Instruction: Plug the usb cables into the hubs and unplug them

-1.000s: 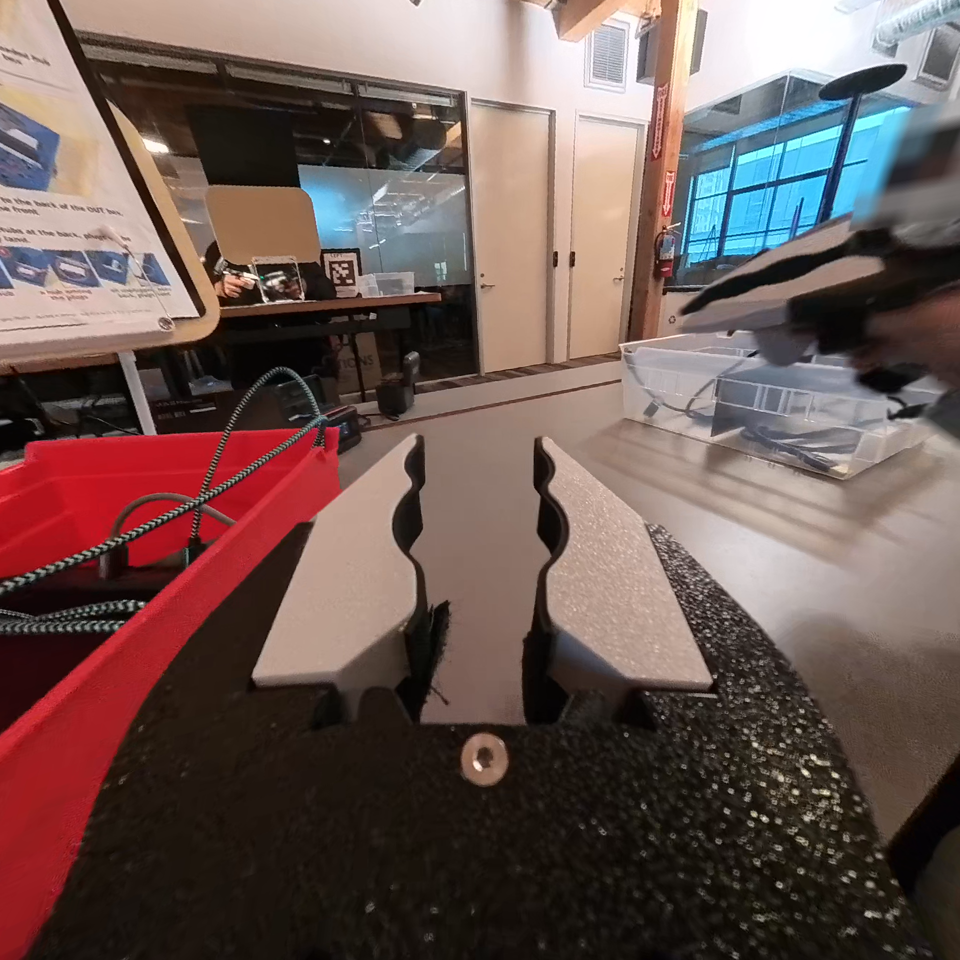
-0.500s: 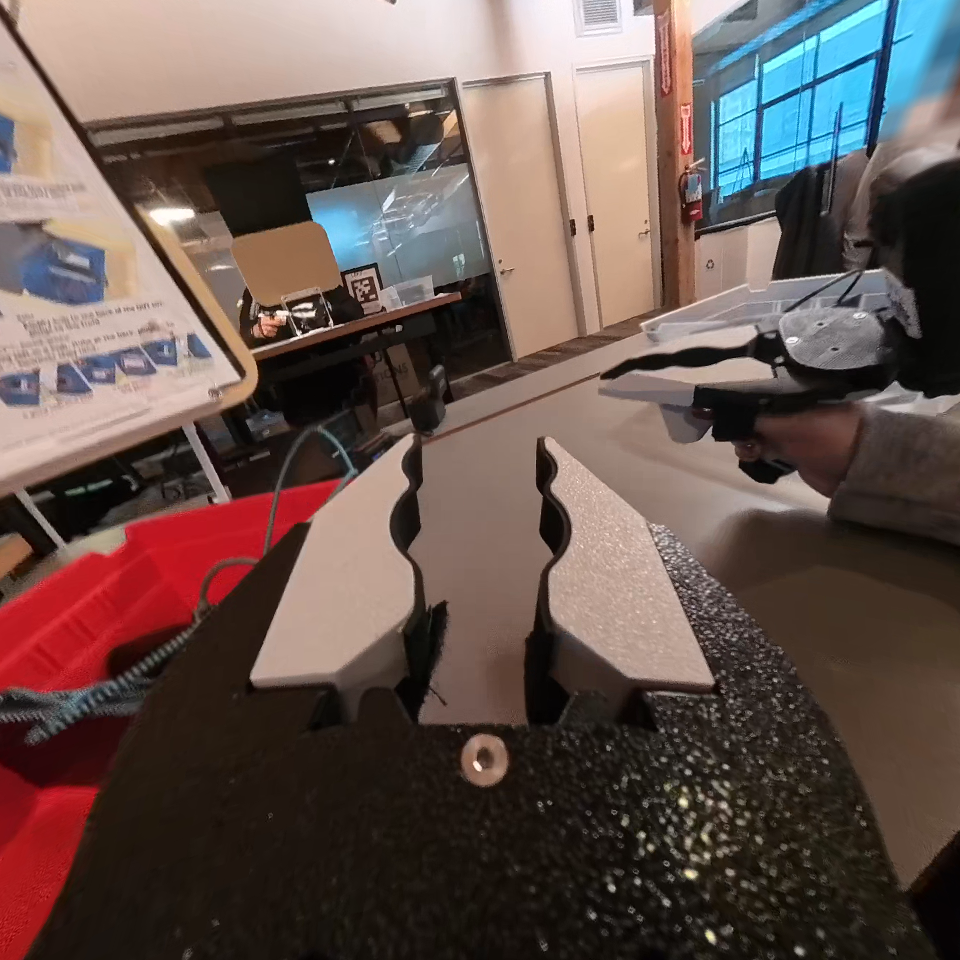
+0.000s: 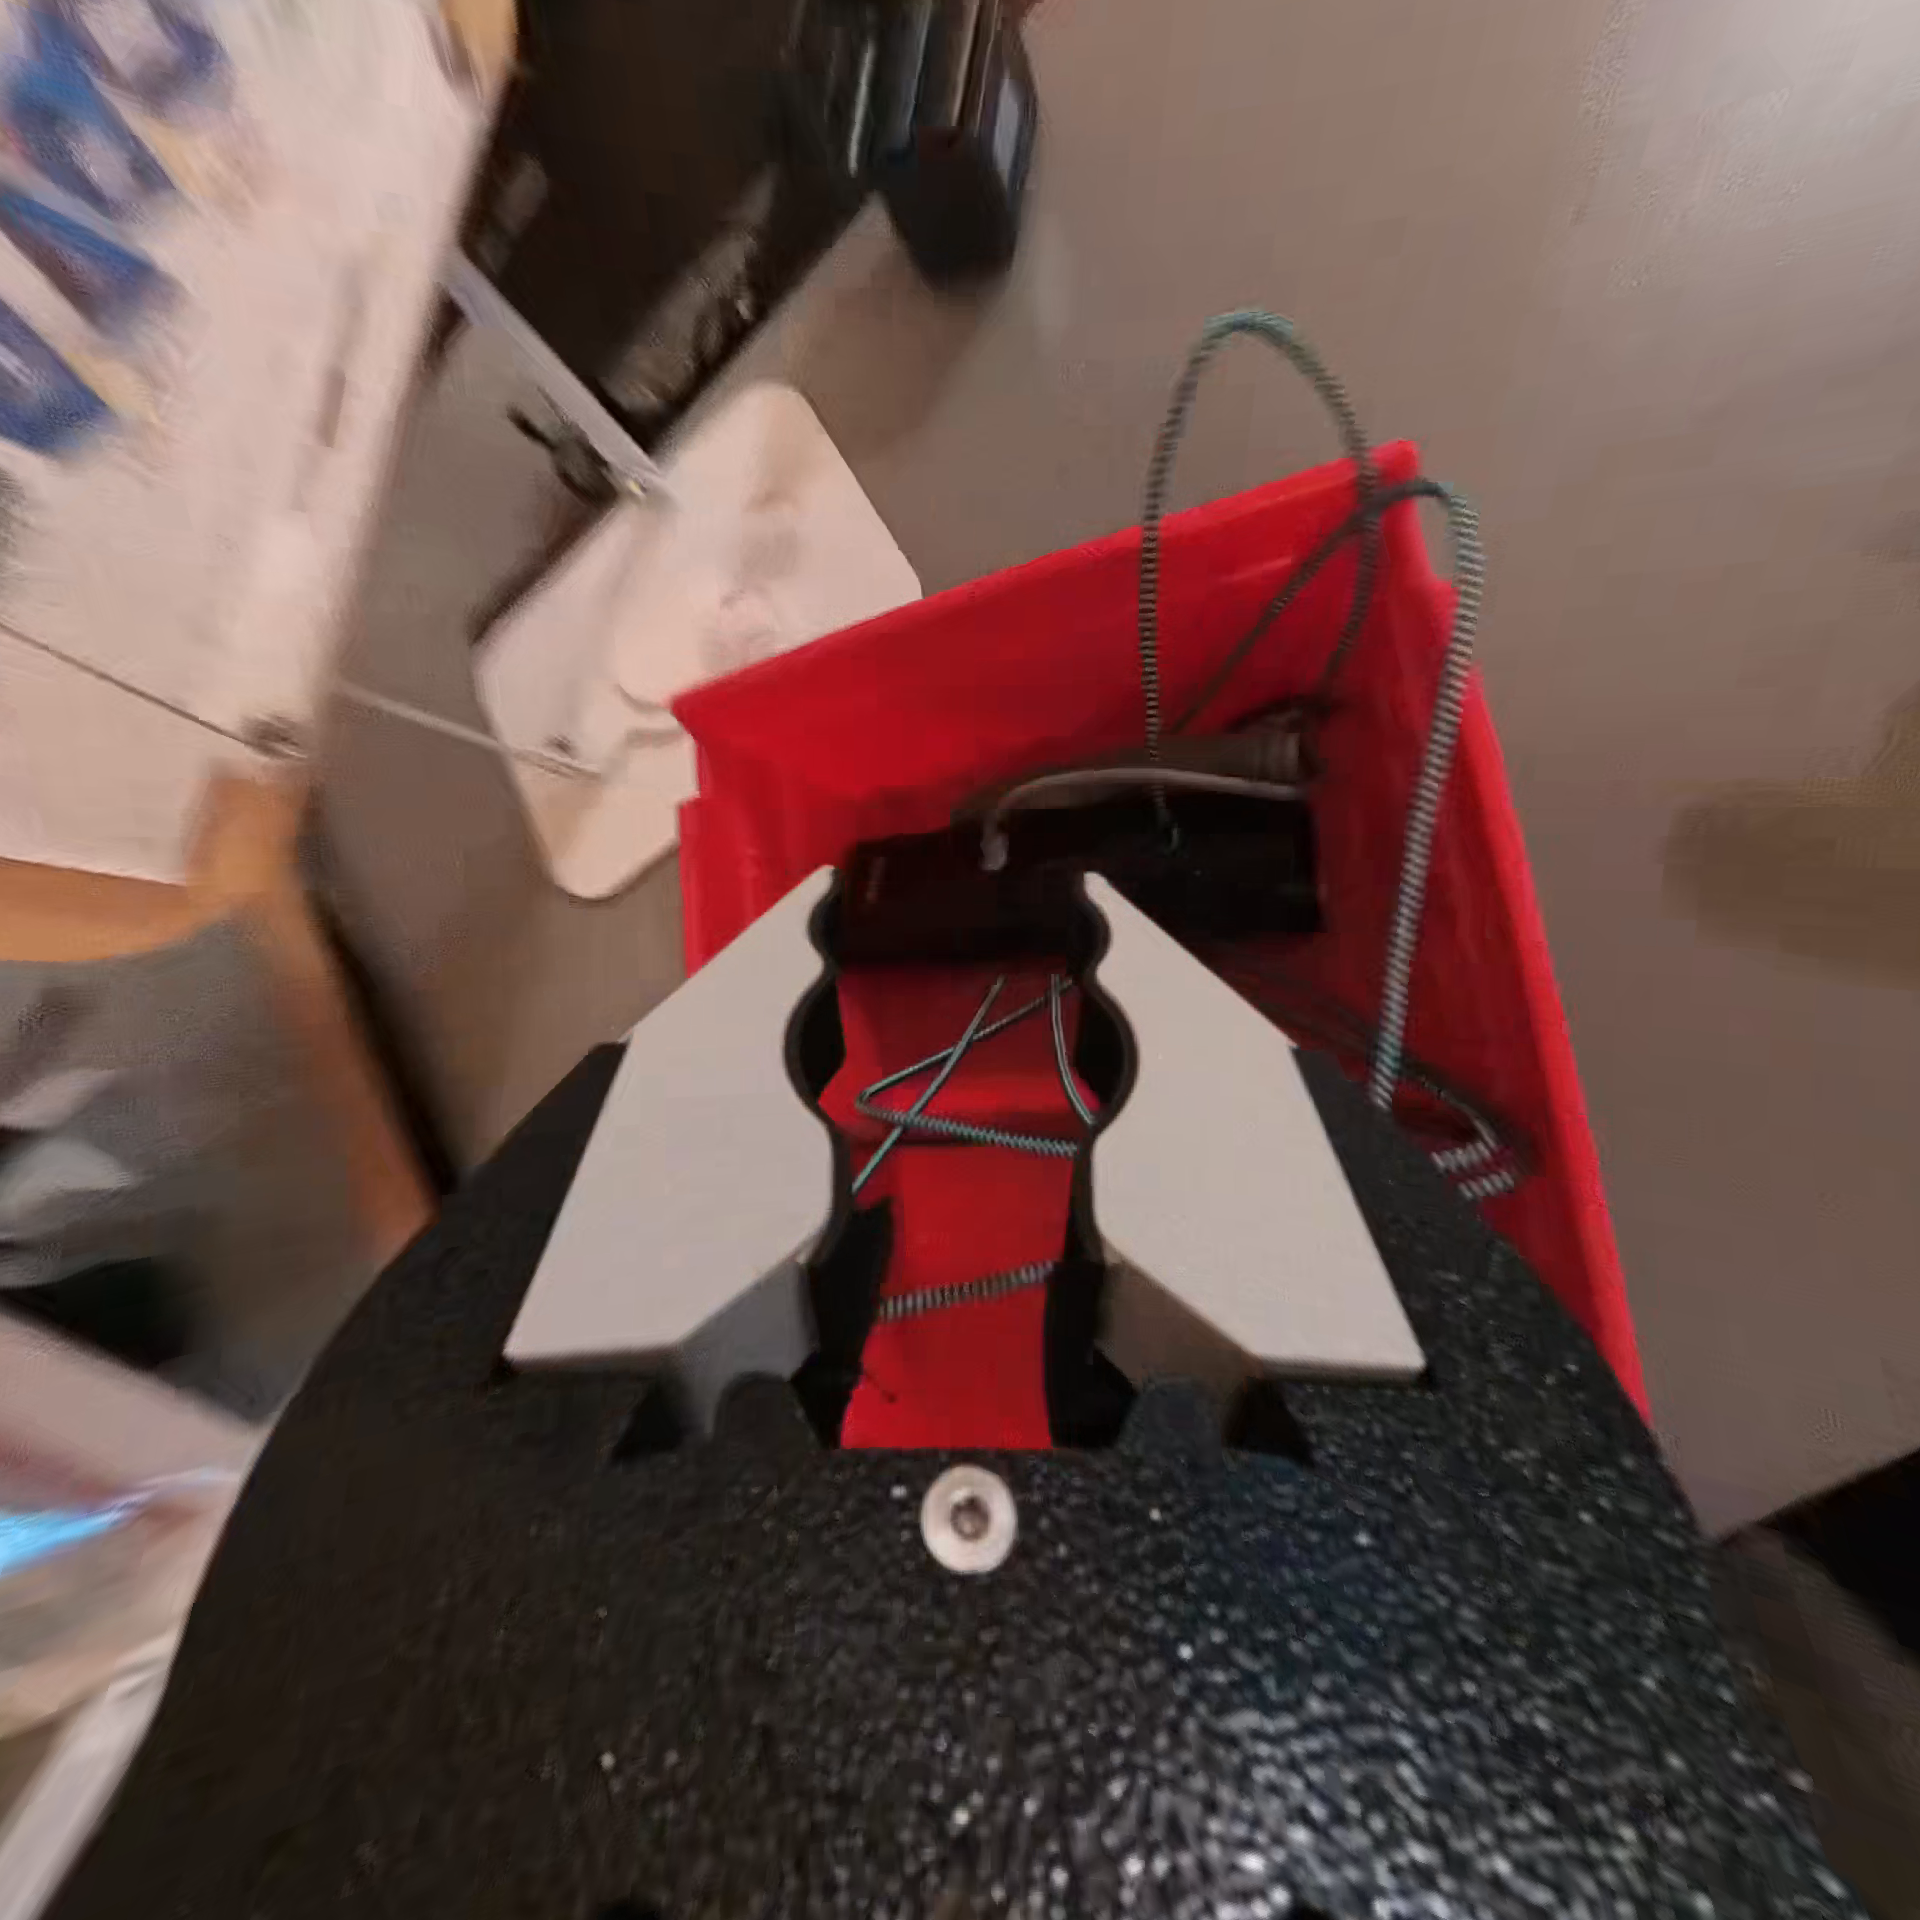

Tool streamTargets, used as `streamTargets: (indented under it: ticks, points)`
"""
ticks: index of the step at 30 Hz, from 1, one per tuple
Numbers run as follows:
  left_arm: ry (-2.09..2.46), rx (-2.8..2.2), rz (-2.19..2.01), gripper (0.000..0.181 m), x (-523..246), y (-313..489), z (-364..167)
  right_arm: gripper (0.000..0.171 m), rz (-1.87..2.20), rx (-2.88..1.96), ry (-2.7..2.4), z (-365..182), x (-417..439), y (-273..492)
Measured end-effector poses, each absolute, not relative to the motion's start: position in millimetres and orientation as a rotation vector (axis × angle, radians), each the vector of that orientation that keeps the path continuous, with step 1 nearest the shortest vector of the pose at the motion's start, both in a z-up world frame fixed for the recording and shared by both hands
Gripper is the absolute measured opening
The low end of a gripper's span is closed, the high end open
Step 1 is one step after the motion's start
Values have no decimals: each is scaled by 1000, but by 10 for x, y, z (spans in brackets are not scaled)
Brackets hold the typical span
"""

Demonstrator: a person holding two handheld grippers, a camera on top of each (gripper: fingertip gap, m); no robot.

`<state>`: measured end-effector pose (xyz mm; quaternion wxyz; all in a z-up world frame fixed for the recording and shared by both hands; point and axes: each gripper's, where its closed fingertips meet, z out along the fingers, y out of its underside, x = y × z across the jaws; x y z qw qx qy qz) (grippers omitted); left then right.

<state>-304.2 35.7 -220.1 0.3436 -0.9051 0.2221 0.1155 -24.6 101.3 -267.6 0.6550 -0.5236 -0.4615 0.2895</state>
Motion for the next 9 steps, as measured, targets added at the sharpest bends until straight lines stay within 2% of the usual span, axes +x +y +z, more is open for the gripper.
streamTargets:
  ticks: [1, 5, 9]
  points:
    - [517, -2407, 218, 34, -3141, 453, -2333, 13, 657, -1191, -1046, -2680, -243, 1018]
    - [451, -2628, 76, 32, -3316, 611, -2904, 13, 659, -1213, -1040, -2706, -232, 1061]
    - [407, -2751, 21, 29, -3316, 697, -3210, 13, 672, -1227, -1036, -2723, -233, 1081]
